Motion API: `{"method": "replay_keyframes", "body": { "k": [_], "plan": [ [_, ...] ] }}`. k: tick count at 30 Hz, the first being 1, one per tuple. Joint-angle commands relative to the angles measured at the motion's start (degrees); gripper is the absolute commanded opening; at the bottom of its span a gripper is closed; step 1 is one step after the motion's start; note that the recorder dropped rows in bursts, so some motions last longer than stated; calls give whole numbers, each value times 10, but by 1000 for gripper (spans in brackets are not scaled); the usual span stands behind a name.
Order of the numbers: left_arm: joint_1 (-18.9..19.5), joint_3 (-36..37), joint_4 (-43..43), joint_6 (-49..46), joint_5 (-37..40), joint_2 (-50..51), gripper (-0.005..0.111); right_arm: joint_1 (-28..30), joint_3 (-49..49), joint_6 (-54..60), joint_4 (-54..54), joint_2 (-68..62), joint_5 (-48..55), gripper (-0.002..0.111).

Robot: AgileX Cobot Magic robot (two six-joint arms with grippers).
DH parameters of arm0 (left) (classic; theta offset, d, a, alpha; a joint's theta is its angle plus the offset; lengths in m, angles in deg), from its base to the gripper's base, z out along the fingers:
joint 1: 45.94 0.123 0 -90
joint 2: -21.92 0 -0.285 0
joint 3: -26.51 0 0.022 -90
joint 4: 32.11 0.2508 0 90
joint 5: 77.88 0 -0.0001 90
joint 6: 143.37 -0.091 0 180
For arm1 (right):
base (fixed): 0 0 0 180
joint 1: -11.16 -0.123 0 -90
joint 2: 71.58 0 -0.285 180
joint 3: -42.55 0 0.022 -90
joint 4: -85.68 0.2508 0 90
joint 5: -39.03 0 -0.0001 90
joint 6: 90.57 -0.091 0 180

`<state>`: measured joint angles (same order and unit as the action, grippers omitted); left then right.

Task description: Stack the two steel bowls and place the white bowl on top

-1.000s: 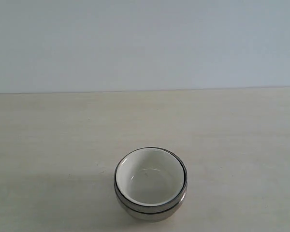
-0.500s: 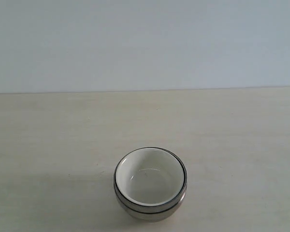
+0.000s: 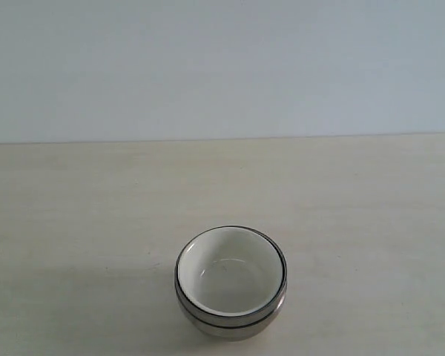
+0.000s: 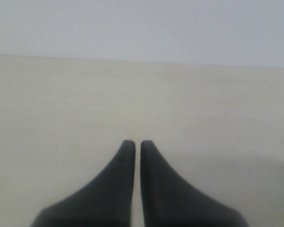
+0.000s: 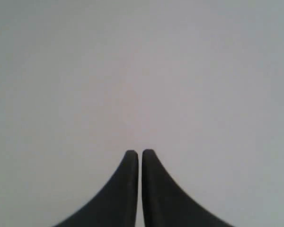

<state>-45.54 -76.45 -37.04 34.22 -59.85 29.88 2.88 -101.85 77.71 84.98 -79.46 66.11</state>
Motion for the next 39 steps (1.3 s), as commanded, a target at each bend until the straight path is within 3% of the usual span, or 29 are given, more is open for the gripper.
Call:
{"method": "replay_keyframes", "body": {
  "k": [1, 8, 22, 26, 30, 39],
  "plan": [
    [-3, 2, 0, 3, -4, -2, 4, 46, -1, -2, 7, 1, 41, 0],
    [-3, 2, 0, 3, -4, -2, 4, 47, -1, -10, 7, 1, 111, 0],
    [-3, 2, 0, 3, -4, -2, 4, 47, -1, 30, -7, 1, 103, 0],
    [-3, 2, 0, 3, -4, -2, 4, 47, 9, 52, -7, 1, 45, 0],
    [-3, 2, 0, 3, -4, -2, 4, 47, 121, 66, 0, 1, -108, 0],
    [-3, 2, 0, 3, -4, -2, 4, 26, 361, 123, 2, 1, -178, 0]
  ]
}}
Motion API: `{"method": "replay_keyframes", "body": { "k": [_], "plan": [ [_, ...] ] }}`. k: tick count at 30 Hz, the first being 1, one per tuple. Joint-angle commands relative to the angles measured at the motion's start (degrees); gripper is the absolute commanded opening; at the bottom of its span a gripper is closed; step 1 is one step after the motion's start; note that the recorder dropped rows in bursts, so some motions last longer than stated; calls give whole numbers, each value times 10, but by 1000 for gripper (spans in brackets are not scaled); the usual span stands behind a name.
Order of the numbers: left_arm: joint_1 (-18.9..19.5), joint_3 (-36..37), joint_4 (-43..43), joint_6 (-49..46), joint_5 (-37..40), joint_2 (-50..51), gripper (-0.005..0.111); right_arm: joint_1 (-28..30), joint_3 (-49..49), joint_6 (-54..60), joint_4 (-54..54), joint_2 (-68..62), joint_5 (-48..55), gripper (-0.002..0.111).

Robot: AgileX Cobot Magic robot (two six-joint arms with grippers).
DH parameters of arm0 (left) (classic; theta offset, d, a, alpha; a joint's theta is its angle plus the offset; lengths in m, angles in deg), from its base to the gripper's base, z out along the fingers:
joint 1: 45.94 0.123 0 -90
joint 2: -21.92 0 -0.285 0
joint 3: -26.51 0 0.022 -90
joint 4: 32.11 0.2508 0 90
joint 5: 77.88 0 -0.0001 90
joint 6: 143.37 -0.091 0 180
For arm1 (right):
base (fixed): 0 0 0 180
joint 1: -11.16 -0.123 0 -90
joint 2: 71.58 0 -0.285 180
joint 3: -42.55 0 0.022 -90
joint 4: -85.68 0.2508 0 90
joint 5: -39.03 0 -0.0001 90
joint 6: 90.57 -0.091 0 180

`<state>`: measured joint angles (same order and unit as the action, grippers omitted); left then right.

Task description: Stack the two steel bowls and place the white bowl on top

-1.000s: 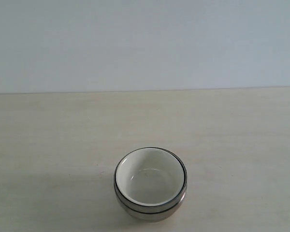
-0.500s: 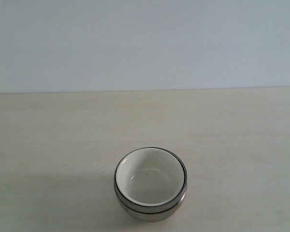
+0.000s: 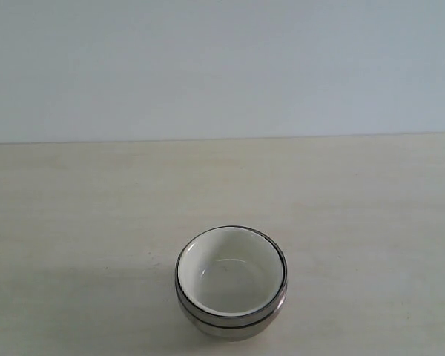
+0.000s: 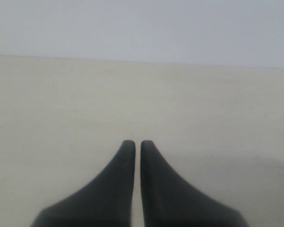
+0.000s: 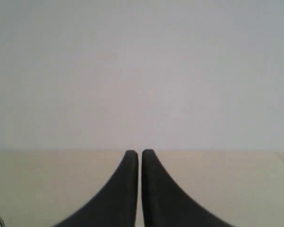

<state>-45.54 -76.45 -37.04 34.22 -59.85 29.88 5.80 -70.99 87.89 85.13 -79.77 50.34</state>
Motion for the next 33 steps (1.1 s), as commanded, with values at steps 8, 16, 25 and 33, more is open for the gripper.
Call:
{"method": "replay_keyframes", "body": {
  "k": [8, 16, 25, 33],
  "plan": [
    [-3, 2, 0, 3, -4, -2, 4, -6, 107, 20, 1, 4, 9, 0],
    [-3, 2, 0, 3, -4, -2, 4, -6, 107, 22, 2, 4, 73, 0],
    [-3, 2, 0, 3, -4, -2, 4, -6, 107, 19, 2, 4, 74, 0],
    [-3, 2, 0, 3, -4, -2, 4, -6, 107, 15, 2, 4, 74, 0]
  ]
}}
